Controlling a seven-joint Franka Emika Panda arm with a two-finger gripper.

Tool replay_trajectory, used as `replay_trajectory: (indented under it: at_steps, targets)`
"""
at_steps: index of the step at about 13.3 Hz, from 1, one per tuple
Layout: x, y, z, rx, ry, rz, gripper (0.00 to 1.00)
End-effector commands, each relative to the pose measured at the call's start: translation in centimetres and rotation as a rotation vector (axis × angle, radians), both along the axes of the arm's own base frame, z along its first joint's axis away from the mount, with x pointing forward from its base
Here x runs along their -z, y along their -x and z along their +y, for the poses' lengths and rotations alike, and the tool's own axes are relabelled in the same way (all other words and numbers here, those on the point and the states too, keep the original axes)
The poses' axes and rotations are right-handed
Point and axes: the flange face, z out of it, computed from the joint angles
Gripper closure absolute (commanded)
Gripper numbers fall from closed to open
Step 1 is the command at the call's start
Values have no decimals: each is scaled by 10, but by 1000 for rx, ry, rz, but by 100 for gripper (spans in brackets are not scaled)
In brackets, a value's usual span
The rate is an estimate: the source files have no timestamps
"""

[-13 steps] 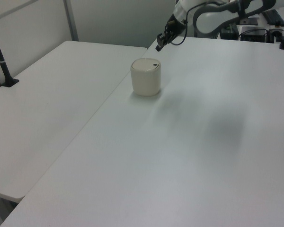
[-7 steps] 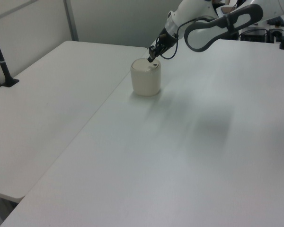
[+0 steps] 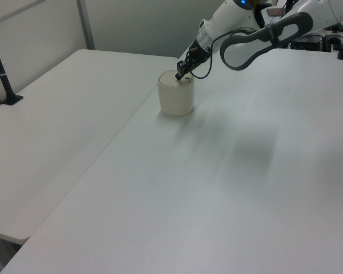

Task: Open the trash bin
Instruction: 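Hook the gripper fingers into the lid slot and pull the lid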

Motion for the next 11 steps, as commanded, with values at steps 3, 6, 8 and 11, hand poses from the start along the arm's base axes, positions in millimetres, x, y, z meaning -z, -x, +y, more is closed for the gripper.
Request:
replay_trajectory:
  at_steps: [3, 6, 8, 11]
  targets:
    - [11, 2, -3, -12, 49, 10, 100]
    - [11, 3, -6, -8, 51, 14, 100]
    - [14, 4, -5, -12, 54, 18, 100]
    - [30, 9, -5, -26, 80, 51, 100]
